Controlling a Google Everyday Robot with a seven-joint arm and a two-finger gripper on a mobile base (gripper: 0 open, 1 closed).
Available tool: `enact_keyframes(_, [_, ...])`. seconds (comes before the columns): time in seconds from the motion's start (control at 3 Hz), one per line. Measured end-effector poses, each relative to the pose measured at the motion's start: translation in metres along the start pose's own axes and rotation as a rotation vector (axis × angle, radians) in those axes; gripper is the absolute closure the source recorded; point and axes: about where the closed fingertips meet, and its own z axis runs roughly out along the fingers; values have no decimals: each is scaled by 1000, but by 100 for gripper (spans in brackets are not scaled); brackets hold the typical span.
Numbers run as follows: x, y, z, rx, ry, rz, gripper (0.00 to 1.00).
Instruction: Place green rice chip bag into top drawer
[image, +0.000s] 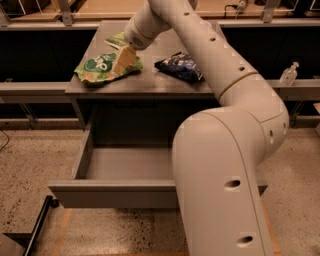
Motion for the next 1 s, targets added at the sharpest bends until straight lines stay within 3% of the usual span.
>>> enact_keyframes(0.67, [19, -10, 49, -24, -24, 60, 0])
enact_keyframes(1.0, [27, -13, 56, -26, -37, 73, 17])
